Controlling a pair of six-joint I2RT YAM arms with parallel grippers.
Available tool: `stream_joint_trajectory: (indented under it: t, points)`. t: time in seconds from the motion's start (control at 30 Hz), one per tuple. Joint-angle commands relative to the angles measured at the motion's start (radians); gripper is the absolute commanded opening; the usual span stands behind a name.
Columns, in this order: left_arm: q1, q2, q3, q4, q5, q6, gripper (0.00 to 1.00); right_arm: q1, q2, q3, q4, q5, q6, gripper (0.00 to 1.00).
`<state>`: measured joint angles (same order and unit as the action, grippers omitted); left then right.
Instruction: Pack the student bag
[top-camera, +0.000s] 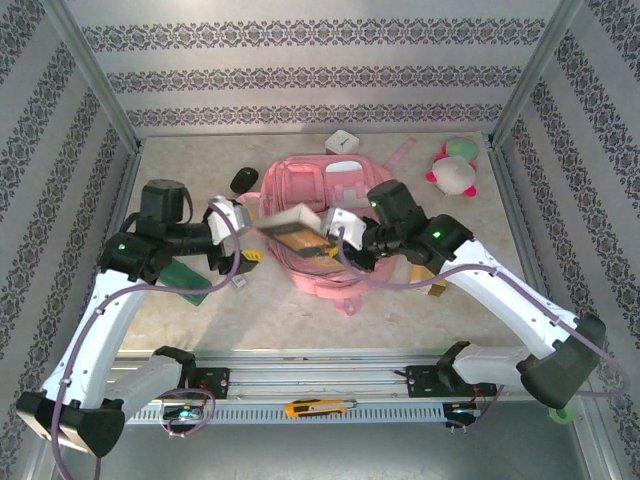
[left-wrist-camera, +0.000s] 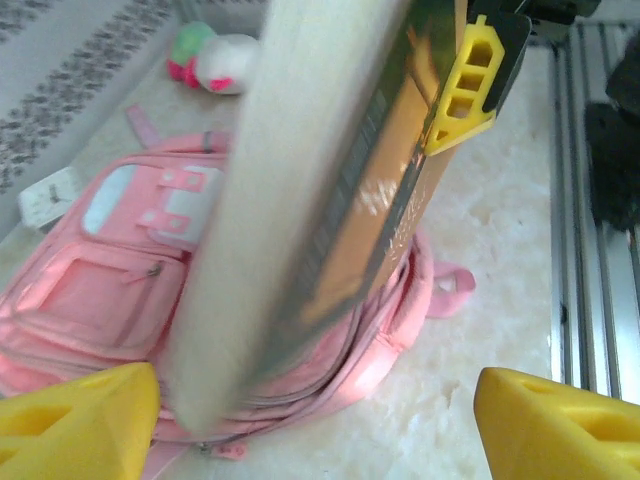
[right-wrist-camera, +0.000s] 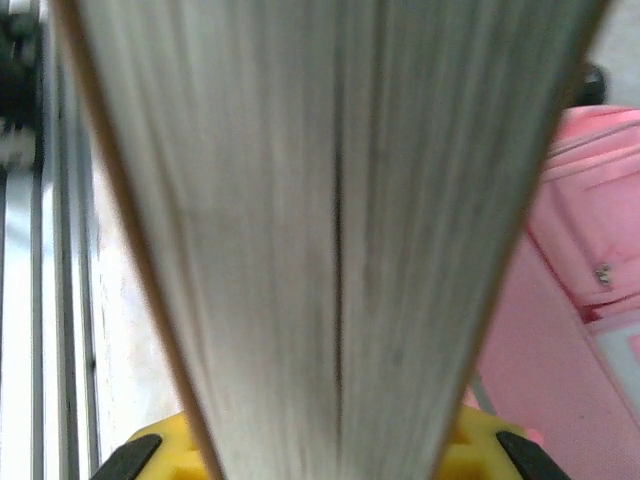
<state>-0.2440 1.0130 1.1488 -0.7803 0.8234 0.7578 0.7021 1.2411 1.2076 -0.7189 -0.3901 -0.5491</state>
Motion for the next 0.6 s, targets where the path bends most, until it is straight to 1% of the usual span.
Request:
stream_joint_trajectory:
  t: [0.0,0.07,0.13,0.2,0.23,0.33,0.4,0.43,0.47,0.5,0.53,0.57]
  points:
    - [-0.074,0.046,0.028,-0.105,-0.085,0.169,0.87,0.033,0.031,0.061,-0.059,0.034,-0.209,0.0]
    - [-0.107,0.064,0.029,-0.104,-0.101,0.181,0.89,0.05,0.058,0.084,-0.076,0.039,-0.238,0.0]
    - [-0.128,0.073,0.02,-0.069,-0.098,0.157,0.89,0.057,0.081,0.103,-0.086,0.036,-0.251,0.0]
    - [-0.147,0.077,0.02,-0.049,-0.067,0.139,0.87,0.061,0.103,0.118,-0.091,0.029,-0.253,0.0]
    - [-0.156,0.08,0.024,-0.039,-0.046,0.122,0.83,0.06,0.112,0.125,-0.09,0.02,-0.245,0.0]
    - [-0.196,0.094,0.029,-0.038,-0.028,0.1,0.68,0.052,0.127,0.135,-0.076,-0.02,-0.23,0.0]
    - [-0.203,0.095,0.028,-0.028,-0.002,0.072,0.46,0.041,0.122,0.122,-0.044,-0.049,-0.213,0.0]
    - [-0.203,0.089,0.024,-0.021,0.012,0.054,0.32,0.028,0.113,0.109,-0.022,-0.074,-0.199,0.03]
    - [-0.203,0.082,0.019,-0.009,0.015,0.037,0.22,0.011,0.1,0.092,0.002,-0.106,-0.183,0.1]
    - [-0.203,0.073,0.01,0.007,0.015,0.021,0.14,-0.008,0.082,0.072,0.027,-0.133,-0.166,0.2]
    - [-0.202,0.061,0.001,0.034,0.016,-0.001,0.03,-0.034,0.056,0.044,0.056,-0.17,-0.155,0.34]
    - [-0.199,0.052,-0.008,0.065,0.023,-0.025,0.0,-0.059,0.025,-0.001,0.106,-0.182,-0.116,0.49]
